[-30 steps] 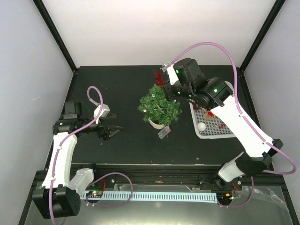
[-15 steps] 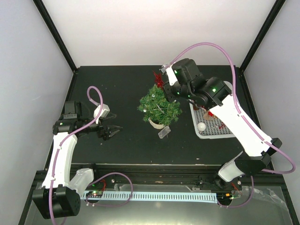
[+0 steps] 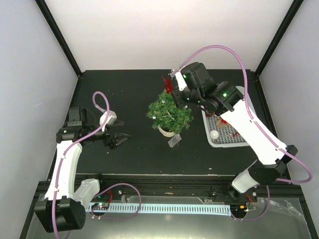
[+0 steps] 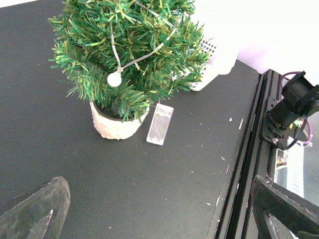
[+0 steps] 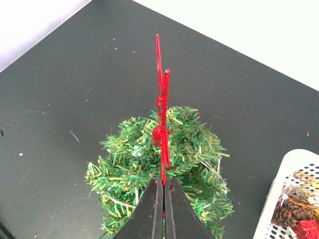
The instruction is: Decorate the small christmas tree
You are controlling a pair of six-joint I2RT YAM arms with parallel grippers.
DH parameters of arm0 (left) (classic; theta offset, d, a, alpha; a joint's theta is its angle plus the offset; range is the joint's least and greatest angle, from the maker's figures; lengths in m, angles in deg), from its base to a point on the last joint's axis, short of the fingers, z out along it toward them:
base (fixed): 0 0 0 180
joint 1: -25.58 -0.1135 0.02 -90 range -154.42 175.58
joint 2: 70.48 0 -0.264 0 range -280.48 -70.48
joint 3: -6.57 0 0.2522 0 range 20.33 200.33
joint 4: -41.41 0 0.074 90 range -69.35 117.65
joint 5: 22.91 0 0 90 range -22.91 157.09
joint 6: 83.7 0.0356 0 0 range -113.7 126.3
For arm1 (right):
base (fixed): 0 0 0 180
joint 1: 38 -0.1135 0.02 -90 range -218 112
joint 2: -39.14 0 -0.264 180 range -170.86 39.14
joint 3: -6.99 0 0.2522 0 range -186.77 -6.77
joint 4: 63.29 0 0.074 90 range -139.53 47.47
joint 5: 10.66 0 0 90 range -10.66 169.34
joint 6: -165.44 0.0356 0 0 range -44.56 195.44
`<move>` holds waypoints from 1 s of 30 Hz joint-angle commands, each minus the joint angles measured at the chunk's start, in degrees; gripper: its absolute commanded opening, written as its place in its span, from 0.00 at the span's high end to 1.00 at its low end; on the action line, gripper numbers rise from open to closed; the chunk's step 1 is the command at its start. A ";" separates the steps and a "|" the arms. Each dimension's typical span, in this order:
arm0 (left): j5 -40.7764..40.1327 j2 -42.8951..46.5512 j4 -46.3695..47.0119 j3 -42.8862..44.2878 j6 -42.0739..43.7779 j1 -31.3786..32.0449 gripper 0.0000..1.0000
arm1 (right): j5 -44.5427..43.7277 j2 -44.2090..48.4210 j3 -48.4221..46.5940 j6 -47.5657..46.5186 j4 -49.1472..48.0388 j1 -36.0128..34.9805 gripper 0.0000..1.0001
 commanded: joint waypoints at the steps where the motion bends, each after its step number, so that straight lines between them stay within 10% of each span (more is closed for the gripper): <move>1: 2.01 -0.23 -1.09 0.89 1.60 -0.21 0.01 | -1.96 0.62 -2.18 0.09 -0.32 -0.46 0.99; 30: 2.02 -0.32 -1.09 0.94 1.69 -0.13 0.01 | -2.66 -1.22 -6.45 0.46 1.17 -0.41 0.99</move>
